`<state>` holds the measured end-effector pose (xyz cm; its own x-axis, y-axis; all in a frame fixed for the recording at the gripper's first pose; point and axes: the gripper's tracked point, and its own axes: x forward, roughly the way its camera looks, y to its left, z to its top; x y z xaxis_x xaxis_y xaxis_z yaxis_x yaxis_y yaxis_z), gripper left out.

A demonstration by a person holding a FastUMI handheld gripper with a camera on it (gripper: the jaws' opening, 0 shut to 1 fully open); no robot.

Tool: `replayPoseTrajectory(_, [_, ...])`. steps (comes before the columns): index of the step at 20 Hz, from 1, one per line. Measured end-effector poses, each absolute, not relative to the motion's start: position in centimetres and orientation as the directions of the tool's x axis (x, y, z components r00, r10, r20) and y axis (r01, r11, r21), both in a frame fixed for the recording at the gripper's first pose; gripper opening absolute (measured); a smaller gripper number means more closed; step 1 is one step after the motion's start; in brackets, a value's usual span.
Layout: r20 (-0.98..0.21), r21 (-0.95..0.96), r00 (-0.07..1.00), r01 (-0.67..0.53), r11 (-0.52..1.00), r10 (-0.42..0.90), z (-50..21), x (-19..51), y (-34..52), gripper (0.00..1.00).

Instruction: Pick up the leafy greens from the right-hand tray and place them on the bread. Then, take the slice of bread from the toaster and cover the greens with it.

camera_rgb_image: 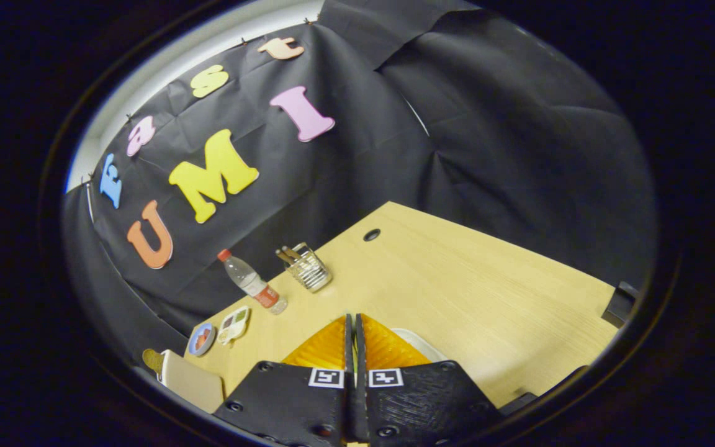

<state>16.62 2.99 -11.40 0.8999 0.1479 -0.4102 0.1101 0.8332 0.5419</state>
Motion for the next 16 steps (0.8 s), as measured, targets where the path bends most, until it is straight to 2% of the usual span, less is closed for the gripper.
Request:
replayPoseTrajectory(7, [-0.322, 0.532, 0.918, -0.026, 0.846, 0.231, -6.4, 13.5, 11.3, 0.00])
replayPoseTrajectory(16, [-0.309, 0.581, 0.881, -0.123, 0.804, 0.357, -5.5, 10.9, 23.9, 0.00])
